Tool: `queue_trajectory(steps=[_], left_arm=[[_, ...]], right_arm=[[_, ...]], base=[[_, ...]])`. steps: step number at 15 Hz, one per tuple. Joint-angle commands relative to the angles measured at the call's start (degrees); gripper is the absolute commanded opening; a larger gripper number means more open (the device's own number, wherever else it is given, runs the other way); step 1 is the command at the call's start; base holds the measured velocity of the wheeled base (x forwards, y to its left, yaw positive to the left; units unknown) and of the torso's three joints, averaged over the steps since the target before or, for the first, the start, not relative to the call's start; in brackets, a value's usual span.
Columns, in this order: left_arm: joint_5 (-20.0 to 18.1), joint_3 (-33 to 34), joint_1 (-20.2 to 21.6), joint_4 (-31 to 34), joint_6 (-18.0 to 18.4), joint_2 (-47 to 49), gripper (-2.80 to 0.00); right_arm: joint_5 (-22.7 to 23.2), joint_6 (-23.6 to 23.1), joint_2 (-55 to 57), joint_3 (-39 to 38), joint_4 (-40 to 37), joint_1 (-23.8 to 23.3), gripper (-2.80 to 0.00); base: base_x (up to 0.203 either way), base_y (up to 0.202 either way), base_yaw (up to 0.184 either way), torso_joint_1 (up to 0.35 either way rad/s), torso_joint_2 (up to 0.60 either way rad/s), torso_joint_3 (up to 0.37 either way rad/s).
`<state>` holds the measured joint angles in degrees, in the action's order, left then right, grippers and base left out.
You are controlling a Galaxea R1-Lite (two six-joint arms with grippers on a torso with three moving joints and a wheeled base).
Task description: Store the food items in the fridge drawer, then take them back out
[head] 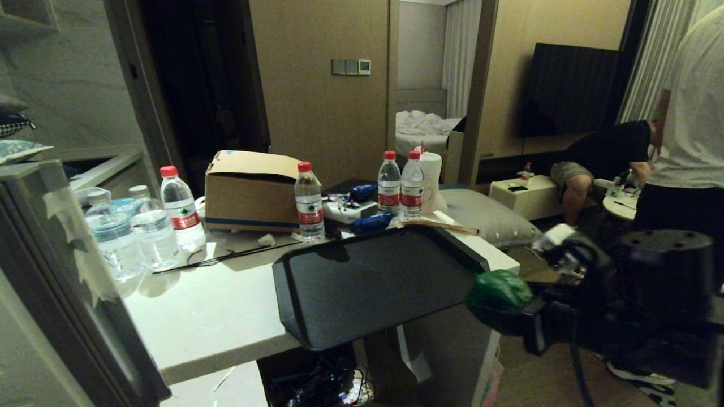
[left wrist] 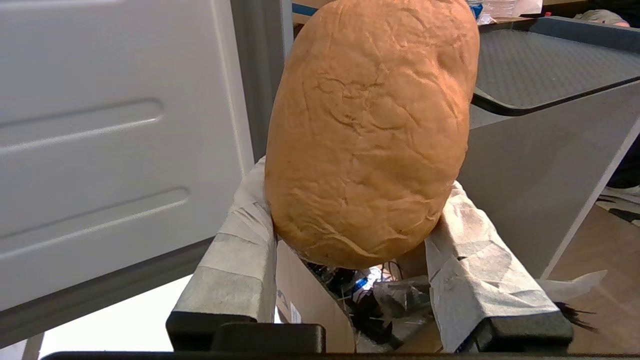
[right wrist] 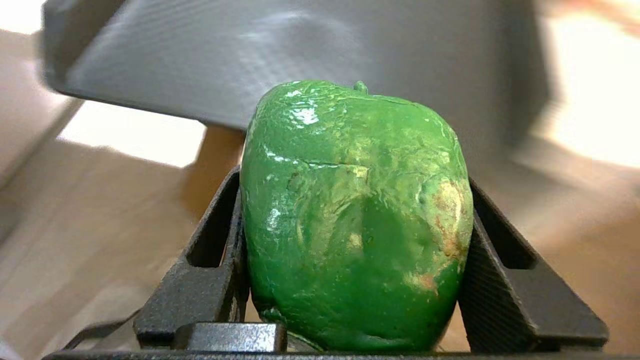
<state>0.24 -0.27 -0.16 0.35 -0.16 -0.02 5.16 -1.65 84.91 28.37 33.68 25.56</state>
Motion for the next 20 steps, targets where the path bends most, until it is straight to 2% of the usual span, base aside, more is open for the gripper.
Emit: queue_trajectory(steps=[1, 6, 8, 10, 13, 16, 20], left_arm=[[0.03, 0.00, -0.02, 0.00, -0.02, 0.02, -2.80], [0.03, 0.00, -0.02, 0.00, -0.02, 0.02, -2.80], [-0.01, 0.00, -0.02, 0.00, 0.02, 0.02, -2.80], [0.03, -0.06, -0.02, 0.00, -0.02, 0.02, -2.80], [0.03, 0.00, -0.02, 0.00, -0.02, 0.02, -2.80], [0.02, 0.00, -0.02, 0.00, -0.02, 0.02, -2.80], [0.03, 0.00, -0.02, 0.00, -0.02, 0.02, -2.80]], right_arm=[[-1.13, -0.09, -23.48, -6.58, -4.58, -7.04, -2.80], [-2.87, -0.23, -58.98, -20.40, -14.80, -20.59, -2.80], [-3.55, -0.64, -70.54, -25.76, -19.03, -23.56, -2.80], [-4.49, -0.95, -81.21, -27.80, -25.18, -24.88, -2.80], [-5.32, -0.48, -84.91, -30.12, -28.78, -26.05, -2.80], [-3.84, -4.95, -84.91, -30.12, -29.20, -26.08, -2.80], [-3.93, -3.77, -84.91, -30.12, -29.20, -26.08, -2.80]], base=[[0.000, 0.000, 0.000, 0.000, 0.00, 0.000], [0.000, 0.000, 0.000, 0.000, 0.00, 0.000], [0.000, 0.000, 0.000, 0.000, 0.00, 0.000], [0.000, 0.000, 0.000, 0.000, 0.00, 0.000], [0.000, 0.000, 0.000, 0.000, 0.00, 0.000], [0.000, 0.000, 0.000, 0.000, 0.00, 0.000], [0.000, 0.000, 0.000, 0.000, 0.00, 0.000]])
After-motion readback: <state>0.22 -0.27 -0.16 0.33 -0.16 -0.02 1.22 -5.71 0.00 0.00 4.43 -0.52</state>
